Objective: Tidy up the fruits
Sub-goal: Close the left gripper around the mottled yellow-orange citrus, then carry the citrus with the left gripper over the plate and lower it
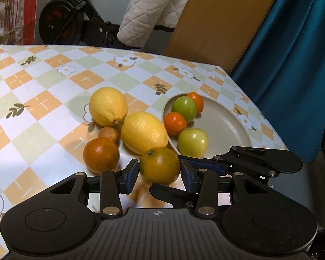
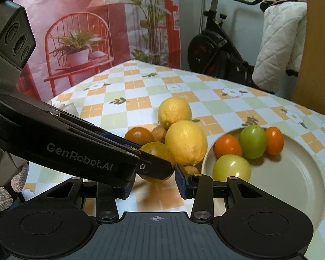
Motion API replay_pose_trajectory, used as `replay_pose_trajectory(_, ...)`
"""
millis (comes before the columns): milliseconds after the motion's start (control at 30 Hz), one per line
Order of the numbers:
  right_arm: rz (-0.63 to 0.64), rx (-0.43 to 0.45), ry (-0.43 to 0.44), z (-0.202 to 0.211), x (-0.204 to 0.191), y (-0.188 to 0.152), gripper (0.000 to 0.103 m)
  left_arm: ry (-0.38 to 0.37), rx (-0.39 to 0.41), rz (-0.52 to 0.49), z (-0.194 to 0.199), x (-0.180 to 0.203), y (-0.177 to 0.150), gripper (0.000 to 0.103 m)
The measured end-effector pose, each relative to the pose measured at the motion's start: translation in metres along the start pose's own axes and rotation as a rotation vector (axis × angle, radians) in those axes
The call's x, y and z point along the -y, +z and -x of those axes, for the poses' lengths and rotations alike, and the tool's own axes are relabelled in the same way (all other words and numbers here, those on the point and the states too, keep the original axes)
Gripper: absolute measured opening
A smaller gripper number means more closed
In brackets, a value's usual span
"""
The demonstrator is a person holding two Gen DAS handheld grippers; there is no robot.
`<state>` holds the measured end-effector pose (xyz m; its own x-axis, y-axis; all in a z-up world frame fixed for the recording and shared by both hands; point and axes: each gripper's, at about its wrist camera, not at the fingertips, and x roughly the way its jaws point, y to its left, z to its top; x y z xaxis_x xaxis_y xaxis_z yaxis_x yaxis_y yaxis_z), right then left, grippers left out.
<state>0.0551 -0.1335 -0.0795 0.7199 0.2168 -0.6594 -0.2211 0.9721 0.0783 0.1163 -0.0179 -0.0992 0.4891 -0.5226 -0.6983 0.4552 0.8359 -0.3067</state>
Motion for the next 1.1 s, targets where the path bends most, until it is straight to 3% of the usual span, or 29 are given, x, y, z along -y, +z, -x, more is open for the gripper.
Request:
replay_pose_trajectory(533,-0.056,0.085,-0.049,0.038,0.036,-0.003,0.037,-0.004,0.035,-0.09,-0.005,0.055,0.019,0.044)
replay_pose_trajectory(1100,-0.142,0.118,-0.116,0.047,0.108,-0.008,0.037,-0.024,-0.012,-0.166,-0.059,0.1,0.054,0.045)
